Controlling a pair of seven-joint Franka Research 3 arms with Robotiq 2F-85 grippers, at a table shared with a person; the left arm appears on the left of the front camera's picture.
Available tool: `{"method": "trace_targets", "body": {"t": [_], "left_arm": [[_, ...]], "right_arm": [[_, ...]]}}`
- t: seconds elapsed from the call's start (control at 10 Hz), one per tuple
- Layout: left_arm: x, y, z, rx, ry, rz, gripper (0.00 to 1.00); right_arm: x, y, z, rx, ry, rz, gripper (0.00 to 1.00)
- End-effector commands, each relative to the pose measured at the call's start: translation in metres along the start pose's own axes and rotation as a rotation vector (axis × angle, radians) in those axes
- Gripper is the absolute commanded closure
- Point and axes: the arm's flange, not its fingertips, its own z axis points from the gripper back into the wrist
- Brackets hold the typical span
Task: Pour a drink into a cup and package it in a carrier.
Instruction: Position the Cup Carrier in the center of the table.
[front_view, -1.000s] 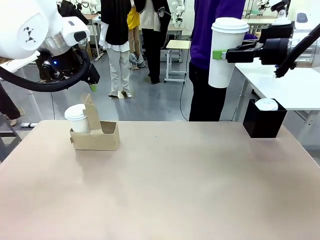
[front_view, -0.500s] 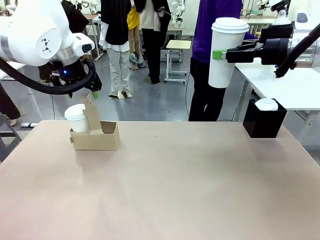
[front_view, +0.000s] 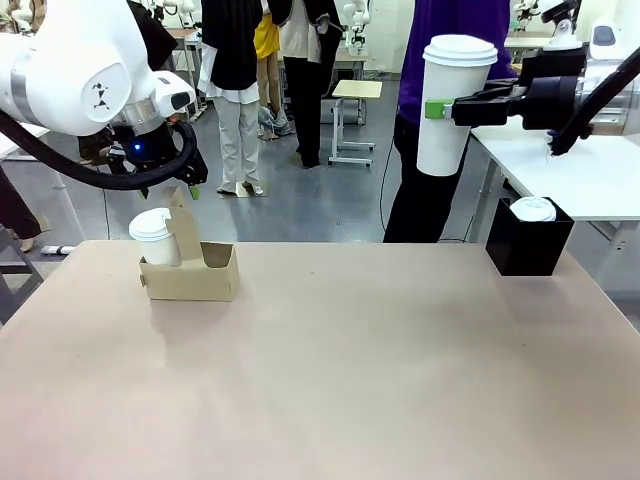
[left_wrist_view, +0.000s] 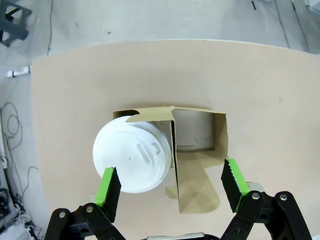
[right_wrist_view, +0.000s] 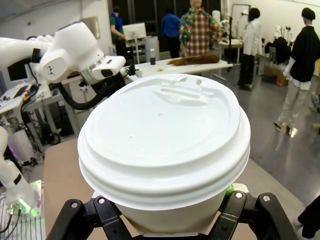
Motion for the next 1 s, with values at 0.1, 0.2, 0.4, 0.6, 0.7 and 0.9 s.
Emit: {"method": "trace_targets", "body": {"t": [0.1,0.2,0.4,0.6,0.7,0.9], "left_arm": [[0.007,0.002,-0.003,-0.001,0.019,0.005,0.00],[0.014,0.001,-0.006,-0.007,0.031,0.031,0.00],[0.018,0.001,-0.009,-0.004,0.045,0.046,0.60],[0.020,0.003,-0.014,-0.002,0.056,0.062,1.00],[0.020,0.002,-0.016,-0.003,0.060,0.064,0.65],[0.019,0.001,-0.019,-0.003,0.065,0.064,1.00]], "right_arm": [[0.002,-0.001,-0.002,0.004,-0.015,0.010,0.19],[0.002,-0.001,-0.002,0.004,-0.015,0.010,0.19],[0.002,-0.001,-0.002,0.004,-0.015,0.010,0.19],[0.002,-0.001,-0.002,0.004,-0.015,0.010,0.19],[0.002,-0.001,-0.002,0.004,-0.015,0.010,0.19],[0.002,-0.001,-0.002,0.004,-0.015,0.010,0.19]]}}
